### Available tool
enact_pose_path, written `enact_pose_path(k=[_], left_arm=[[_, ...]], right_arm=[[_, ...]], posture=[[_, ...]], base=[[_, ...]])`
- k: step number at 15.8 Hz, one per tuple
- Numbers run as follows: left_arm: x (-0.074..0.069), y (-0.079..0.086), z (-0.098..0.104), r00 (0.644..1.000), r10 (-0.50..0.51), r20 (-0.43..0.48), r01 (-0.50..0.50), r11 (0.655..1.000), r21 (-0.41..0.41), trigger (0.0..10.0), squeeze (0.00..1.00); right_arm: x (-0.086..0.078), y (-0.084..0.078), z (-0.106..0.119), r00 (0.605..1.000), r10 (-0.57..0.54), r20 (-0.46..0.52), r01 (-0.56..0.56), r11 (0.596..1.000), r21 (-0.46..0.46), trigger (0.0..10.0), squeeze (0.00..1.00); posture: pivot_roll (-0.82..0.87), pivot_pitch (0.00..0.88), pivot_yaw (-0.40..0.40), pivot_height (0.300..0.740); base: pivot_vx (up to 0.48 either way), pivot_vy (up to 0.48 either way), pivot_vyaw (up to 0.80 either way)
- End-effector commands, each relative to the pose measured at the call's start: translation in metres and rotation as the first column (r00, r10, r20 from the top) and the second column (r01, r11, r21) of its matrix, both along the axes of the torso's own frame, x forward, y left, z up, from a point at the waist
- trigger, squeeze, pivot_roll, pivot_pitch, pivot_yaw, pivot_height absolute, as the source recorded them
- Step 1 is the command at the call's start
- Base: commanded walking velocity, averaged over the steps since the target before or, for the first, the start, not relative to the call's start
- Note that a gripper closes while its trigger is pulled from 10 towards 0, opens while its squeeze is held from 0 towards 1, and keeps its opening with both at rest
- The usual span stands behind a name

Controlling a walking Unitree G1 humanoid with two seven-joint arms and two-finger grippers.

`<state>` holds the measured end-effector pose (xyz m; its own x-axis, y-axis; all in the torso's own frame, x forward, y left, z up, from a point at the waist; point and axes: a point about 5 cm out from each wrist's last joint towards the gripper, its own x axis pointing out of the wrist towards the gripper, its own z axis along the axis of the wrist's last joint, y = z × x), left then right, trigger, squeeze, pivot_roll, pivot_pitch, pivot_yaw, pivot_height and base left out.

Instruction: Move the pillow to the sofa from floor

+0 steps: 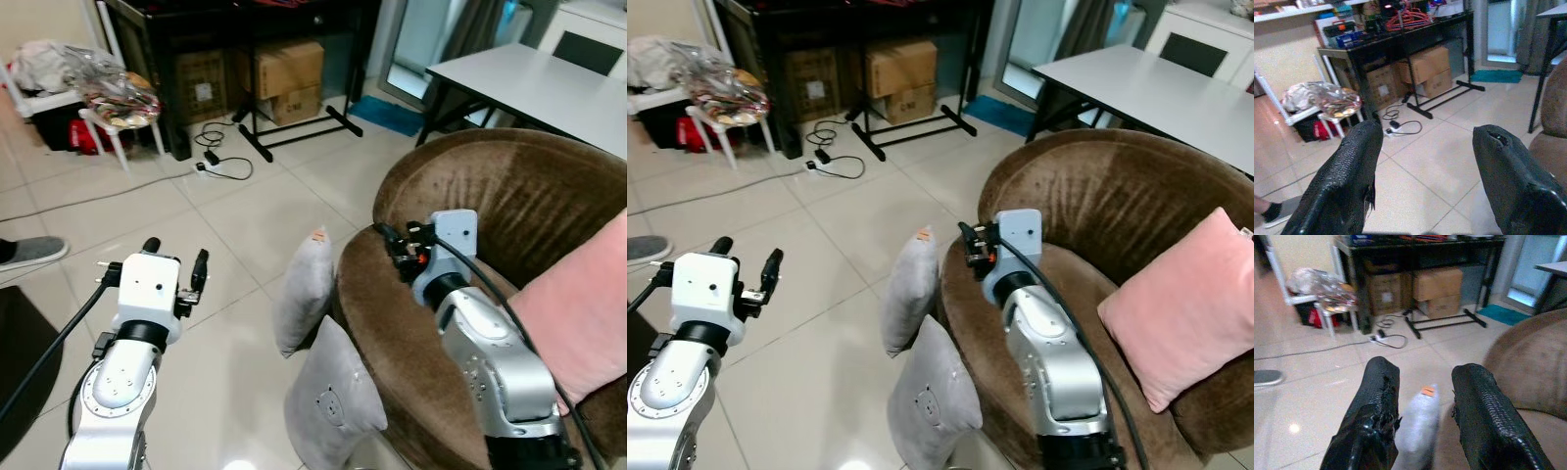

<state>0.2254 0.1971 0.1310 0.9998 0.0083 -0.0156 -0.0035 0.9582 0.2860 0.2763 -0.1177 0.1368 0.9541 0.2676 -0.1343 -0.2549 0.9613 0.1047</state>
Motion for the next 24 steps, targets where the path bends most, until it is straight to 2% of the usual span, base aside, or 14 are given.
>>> enact_pose_path(k=[1,9,11,18,21,24], left_arm=[[-0.0007,0.0006,-0.0020,1.000,0.006,-0.010,-0.006,1.000,0.005,10.0,0.00],[0.0003,0.0016,-0.0018,1.000,0.024,-0.011,-0.024,1.000,0.008,10.0,0.00],[0.0003,0.0016,-0.0015,1.000,0.023,-0.009,-0.022,1.000,0.007,10.0,0.00],[-0.0001,0.0017,0.0020,1.000,0.001,0.006,-0.001,1.000,-0.016,10.0,0.00],[-0.0009,0.0024,0.0023,1.000,-0.004,0.006,0.004,1.000,-0.021,10.0,0.00],[-0.0005,0.0056,0.0028,1.000,0.000,0.005,0.000,1.000,-0.013,10.0,0.00]], right_arm=[[-0.0021,-0.0020,0.0007,1.000,-0.005,0.002,0.005,1.000,-0.003,10.0,0.00],[-0.0026,-0.0011,0.0003,1.000,0.003,0.004,-0.003,1.000,-0.004,10.0,0.00],[-0.0026,-0.0013,-0.0002,1.000,0.004,0.004,-0.004,1.000,-0.029,10.0,0.00],[-0.0041,0.0001,-0.0020,1.000,0.018,-0.001,-0.018,0.999,-0.040,10.0,0.00],[-0.0046,0.0030,-0.0028,0.999,0.036,-0.003,-0.036,0.997,-0.075,10.0,0.00],[-0.0033,-0.0004,-0.0047,1.000,-0.008,-0.019,0.007,0.999,-0.036,10.0,0.00]], posture=[[-0.06,0.000,-0.070,0.685],[-0.06,0.000,-0.069,0.605],[-0.06,0.000,-0.067,0.590],[-0.06,0.000,-0.063,0.590],[-0.05,0.000,-0.061,0.590],[-0.05,0.000,-0.063,0.590]], base=[[0.000,0.000,0.00],[0.000,0.000,0.00],[0.000,0.000,0.00],[0.000,0.000,0.00],[0.326,0.000,0.53],[0.373,0.000,0.26]])
